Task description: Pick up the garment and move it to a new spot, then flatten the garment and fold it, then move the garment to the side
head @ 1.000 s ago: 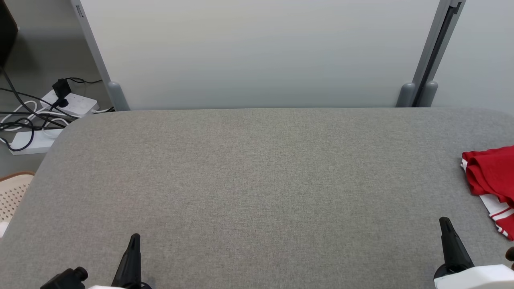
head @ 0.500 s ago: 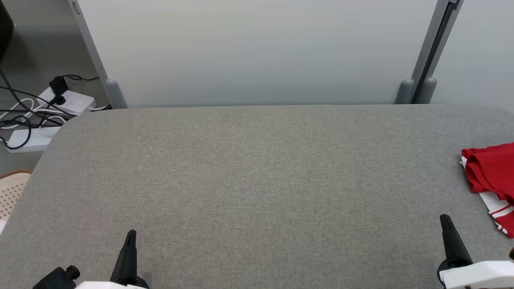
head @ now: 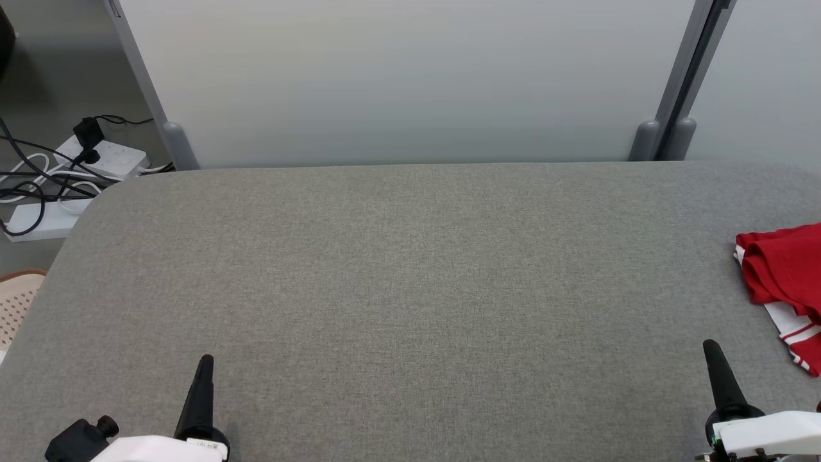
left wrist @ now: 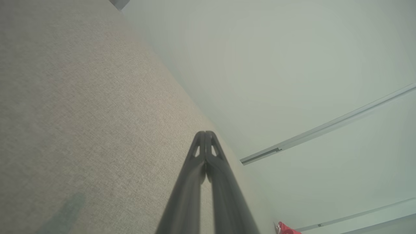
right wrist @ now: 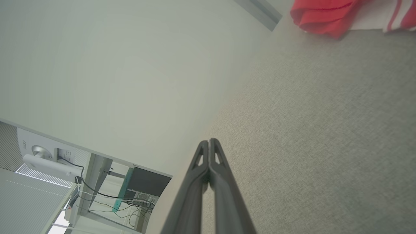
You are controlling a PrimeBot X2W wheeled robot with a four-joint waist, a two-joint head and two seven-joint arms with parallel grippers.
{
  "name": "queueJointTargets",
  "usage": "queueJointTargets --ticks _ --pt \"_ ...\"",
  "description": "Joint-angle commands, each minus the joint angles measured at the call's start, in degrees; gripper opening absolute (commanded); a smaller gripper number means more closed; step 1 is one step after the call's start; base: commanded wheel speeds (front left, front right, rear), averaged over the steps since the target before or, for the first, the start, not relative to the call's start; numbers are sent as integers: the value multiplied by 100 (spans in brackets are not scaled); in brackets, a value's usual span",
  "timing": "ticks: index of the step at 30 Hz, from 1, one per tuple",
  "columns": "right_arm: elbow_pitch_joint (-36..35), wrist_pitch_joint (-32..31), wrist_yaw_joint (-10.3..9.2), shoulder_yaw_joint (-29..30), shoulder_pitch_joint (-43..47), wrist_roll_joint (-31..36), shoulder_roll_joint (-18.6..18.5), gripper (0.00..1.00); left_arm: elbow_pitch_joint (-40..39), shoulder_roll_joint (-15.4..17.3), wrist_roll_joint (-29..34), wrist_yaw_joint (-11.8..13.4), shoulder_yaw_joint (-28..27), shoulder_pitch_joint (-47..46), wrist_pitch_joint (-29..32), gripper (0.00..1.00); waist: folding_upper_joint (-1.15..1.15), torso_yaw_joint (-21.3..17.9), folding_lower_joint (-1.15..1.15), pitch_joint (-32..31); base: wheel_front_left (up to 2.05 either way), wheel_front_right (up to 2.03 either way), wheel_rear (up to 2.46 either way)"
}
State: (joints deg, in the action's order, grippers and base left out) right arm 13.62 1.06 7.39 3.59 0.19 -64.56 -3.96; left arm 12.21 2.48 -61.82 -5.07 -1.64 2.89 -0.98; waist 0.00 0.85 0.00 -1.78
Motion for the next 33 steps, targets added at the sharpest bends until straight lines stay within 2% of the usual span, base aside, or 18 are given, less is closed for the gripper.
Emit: queueJointTargets --ticks 1,33 --pt "-136 -45 7 -18 -271 -149 -51 0 -99 29 -179 -85 -160 -344 37 0 0 -2 0 5 0 0 0" --pt "-9 -558 9 210 -534 -2018 63 0 105 37 -2226 -197 -397 -749 547 0 0 -61 0 142 0 0 0"
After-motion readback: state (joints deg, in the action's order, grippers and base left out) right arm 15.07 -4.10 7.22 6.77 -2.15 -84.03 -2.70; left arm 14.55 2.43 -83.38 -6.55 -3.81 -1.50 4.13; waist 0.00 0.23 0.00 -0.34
